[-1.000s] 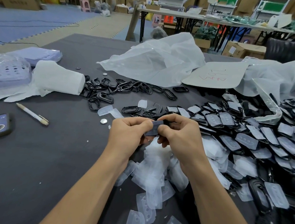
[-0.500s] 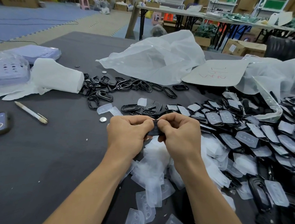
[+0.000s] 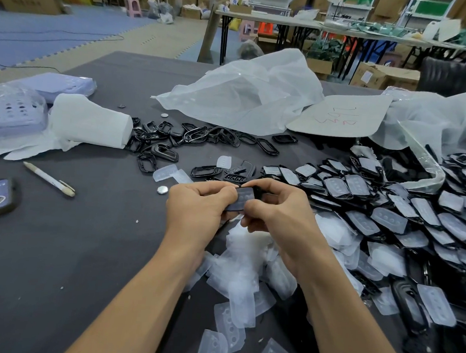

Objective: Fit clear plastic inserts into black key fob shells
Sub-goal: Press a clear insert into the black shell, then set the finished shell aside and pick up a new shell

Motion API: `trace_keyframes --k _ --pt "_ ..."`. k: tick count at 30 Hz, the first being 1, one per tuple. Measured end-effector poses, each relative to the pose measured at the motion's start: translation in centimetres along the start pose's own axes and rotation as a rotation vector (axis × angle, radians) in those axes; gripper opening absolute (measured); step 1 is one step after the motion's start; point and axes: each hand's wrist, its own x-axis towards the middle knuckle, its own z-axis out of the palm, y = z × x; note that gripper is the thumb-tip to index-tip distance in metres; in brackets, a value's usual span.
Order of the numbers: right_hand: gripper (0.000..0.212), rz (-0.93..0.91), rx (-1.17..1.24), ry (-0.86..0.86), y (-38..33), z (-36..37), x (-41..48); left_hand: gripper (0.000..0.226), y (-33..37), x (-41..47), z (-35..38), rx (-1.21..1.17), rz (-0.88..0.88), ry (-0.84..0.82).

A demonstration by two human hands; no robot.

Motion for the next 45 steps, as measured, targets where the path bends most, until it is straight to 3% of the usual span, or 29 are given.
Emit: trace_keyframes --k 3,7,11,13,19,22,25,29,33,37,41,45 --pt "0.028 0.001 -0.022 0.020 0.1 -0.1 0.1 0.018 0.1 0.1 -0.1 -0.002 -0.018 -0.048" --pt "0.032 0.001 -0.047 0.043 0.3 -0.3 0.3 0.004 0.6 0.1 -0.6 -0.077 -0.070 -0.177" --pt "0.035 0.013 -0.038 0.070 0.5 -0.4 0.4 0.024 0.1 0.4 -0.9 -0.037 -0.068 -0.258" --pt "0.036 0.019 -0.038 0.076 0.5 -0.4 0.4 0.033 0.0 0.5 -0.9 -0.023 -0.065 -0.258" --pt "0.031 0.044 -0.021 0.193 0.7 -0.3 0.7 0.033 -0.1 0.5 -0.6 -0.047 -0.061 -0.206" --pt "0.034 0.042 -0.050 0.149 0.5 -0.4 0.5 0.034 -0.3 0.6 -0.5 -0.069 -0.082 -0.208" --pt "0.043 -0.097 -0.232 0.135 0.2 -1.0 0.2 0.033 -0.6 0.6 -0.5 -0.067 -0.099 -0.193" --pt "0.054 -0.418 -0.774 0.065 -0.3 -0.9 -0.5 0.028 -0.7 0.8 -0.7 -0.048 -0.142 -0.193" --pt "0.049 -0.424 -0.867 0.095 0.0 -0.2 -0.9 0.033 -0.7 0.7 -0.9 0.007 -0.170 -0.236" --pt "0.043 -0.370 -0.915 0.131 -0.8 -1.2 -0.7 0.011 -0.3 0.7 -1.0 -0.023 -0.154 -0.257" --pt "0.043 -0.170 -0.989 0.363 -3.2 -6.5 0.3 0.006 -0.4 1.1 -0.9 -0.028 -0.101 -0.122" --pt "0.071 -0.024 -1.053 0.765 -4.3 -10.3 0.3 0.016 -0.4 1.5 -1.1 0.032 0.009 0.022"
